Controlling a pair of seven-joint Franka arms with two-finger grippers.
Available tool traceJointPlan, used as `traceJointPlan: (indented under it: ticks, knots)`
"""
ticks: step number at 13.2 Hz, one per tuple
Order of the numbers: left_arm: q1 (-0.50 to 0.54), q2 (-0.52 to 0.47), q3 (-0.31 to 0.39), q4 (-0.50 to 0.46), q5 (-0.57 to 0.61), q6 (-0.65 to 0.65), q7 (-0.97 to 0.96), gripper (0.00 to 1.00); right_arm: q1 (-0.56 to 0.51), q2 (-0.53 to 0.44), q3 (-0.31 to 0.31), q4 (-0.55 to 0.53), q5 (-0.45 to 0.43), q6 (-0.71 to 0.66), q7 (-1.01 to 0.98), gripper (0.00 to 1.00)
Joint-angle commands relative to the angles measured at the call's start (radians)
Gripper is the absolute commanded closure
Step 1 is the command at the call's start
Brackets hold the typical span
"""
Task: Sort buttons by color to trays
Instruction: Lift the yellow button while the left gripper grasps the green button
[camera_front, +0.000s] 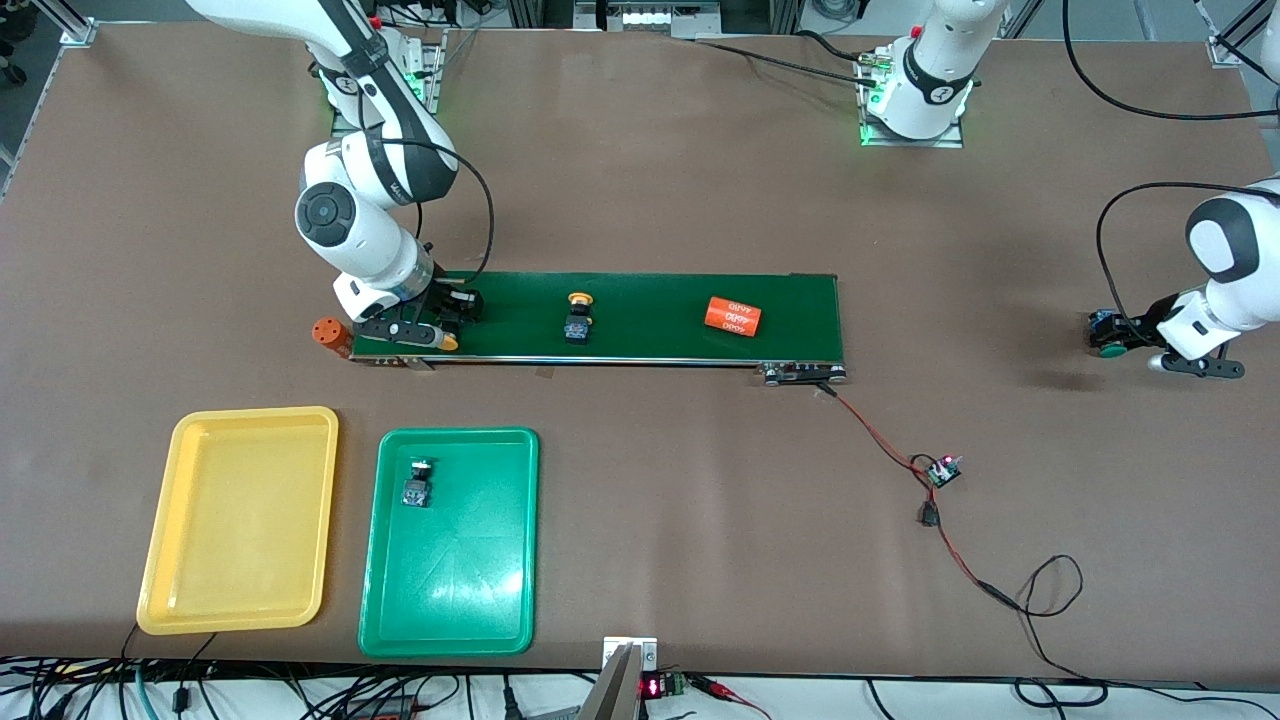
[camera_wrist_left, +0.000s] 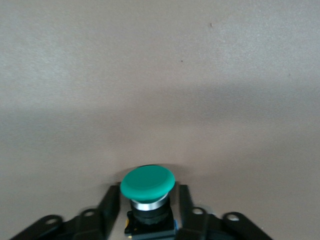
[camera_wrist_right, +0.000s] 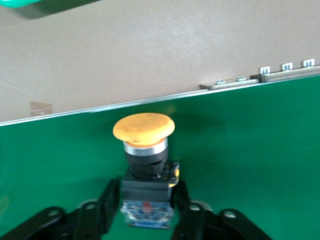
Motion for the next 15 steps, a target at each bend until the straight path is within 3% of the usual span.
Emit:
traceJointPlan:
  ticks: [1, 4, 8, 11, 15]
  knots:
    - [-0.003, -0.036, 0.007, -0.037, 0.021, 0.020, 0.006, 0.99, -0.004, -0.001, -0.009, 0.006, -0.004, 0.004, -0.028, 0.86]
    - [-0.009, -0.044, 0.005, -0.007, 0.038, -0.055, 0.006, 1.00, -0.004, -0.022, -0.053, 0.083, -0.032, -0.147, -0.056, 0.89]
    - [-0.051, -0.143, -0.002, -0.006, 0.038, -0.207, 0.016, 1.00, -0.044, -0.059, -0.116, 0.258, -0.176, -0.410, -0.247, 0.89]
    - [-0.132, -0.206, -0.004, -0.008, -0.003, -0.301, 0.002, 1.00, -0.156, -0.029, -0.116, 0.299, -0.288, -0.395, -0.448, 0.89]
    - [-0.297, -0.289, -0.007, -0.008, -0.097, -0.425, -0.037, 1.00, -0.273, 0.101, -0.105, 0.377, -0.412, -0.283, -0.533, 0.89]
